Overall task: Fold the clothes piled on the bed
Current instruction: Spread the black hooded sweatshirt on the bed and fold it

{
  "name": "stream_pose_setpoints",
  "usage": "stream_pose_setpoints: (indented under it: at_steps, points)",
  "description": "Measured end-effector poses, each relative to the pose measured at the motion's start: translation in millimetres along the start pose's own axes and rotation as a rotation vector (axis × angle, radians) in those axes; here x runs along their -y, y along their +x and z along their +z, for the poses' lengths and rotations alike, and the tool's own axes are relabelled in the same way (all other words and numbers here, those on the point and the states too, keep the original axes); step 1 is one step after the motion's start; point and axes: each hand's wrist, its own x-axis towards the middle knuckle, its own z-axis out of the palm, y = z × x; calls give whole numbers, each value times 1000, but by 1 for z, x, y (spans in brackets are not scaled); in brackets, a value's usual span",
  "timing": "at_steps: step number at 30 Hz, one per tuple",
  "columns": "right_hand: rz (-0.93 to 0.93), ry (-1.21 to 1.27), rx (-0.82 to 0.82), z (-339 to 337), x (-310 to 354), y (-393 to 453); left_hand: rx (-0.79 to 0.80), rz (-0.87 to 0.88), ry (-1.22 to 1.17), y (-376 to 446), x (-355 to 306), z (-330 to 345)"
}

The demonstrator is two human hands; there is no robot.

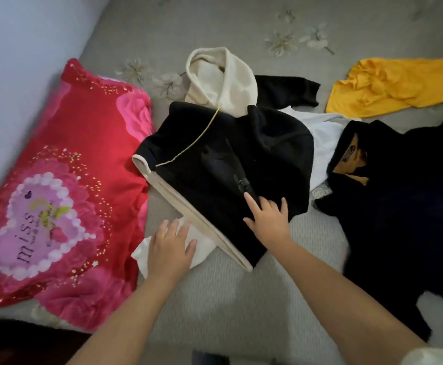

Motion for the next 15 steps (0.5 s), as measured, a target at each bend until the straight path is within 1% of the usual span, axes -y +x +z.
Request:
stream_pose_setpoints:
  at_steps: [2,4,6,8,10,11,12,13,15]
  points:
    - [19,-29,-112,13,-1,13,-19,55,-42,28,5,7]
    - [7,-43,-163,14,-9,19,-38,109,-72,50,2,11]
    - [-11,-55,-224,0,-23,23,-38,162,-105,68,-13,9]
    - [-1,-53,-269,-20,-52,23,-12,220,-92,88,-39,3]
    - [41,-51,-273,-42,-86,20,-19,275,-100,106,-75,-5]
    - [77,-70,-246,-55,-103,18,-32,299,-115,114,-96,-10]
    - [112,-95,-204,-71,-120,16,-36,323,-116,121,-119,-14]
    - [147,-110,-144,-85,-139,13,-2,342,-100,127,-141,-16]
    - [271,-143,-36,-105,-181,13,40,392,-73,138,-182,-14]
